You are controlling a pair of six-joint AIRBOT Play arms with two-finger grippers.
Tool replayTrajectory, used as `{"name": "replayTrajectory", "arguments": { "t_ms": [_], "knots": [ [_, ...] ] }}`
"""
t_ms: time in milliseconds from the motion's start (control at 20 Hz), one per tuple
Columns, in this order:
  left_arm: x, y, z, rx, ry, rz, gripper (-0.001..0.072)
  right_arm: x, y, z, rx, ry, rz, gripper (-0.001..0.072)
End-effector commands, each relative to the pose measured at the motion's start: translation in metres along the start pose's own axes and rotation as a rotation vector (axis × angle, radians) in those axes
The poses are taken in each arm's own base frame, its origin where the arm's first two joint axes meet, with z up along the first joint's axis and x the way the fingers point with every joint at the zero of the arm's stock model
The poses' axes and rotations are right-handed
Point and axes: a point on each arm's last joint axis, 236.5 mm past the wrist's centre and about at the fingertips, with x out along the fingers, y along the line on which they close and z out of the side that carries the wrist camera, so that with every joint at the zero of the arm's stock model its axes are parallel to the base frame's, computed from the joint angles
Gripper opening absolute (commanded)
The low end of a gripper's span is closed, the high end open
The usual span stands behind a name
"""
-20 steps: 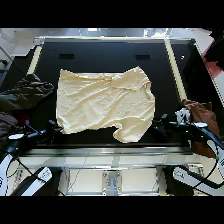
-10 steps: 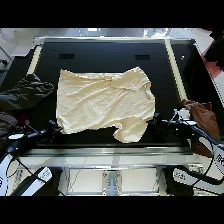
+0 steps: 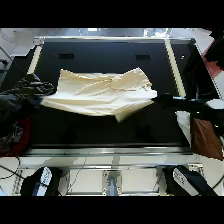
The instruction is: Fold the shirts.
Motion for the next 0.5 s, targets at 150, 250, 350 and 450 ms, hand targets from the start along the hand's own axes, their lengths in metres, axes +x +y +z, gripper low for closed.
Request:
{"name": "replayTrajectory", "arguments": {
  "t_ms": [150, 250, 350, 450],
  "knots": [
    [-0.143, -0.161, 0.083, 0.51, -0.304, 0.002, 0.0007, -0.168, 0.202, 0.025, -0.67, -0.381, -0.135, 0.0018],
    [-0.178, -0.189, 0.103, 0.596, -0.393, 0.045, 0.0006, -0.215, 0.247, 0.033, -0.755, -0.557, -0.183, 0.0019],
    [-0.21, -0.195, 0.133, 0.668, -0.47, 0.174, 0.0006, -0.247, 0.269, 0.043, -0.813, -0.652, -0.256, 0.0019],
    [-0.229, -0.183, 0.166, 0.661, -0.525, 0.301, 0.0006, -0.266, 0.258, 0.063, -0.819, -0.689, -0.376, 0.0018]
  ]
}}
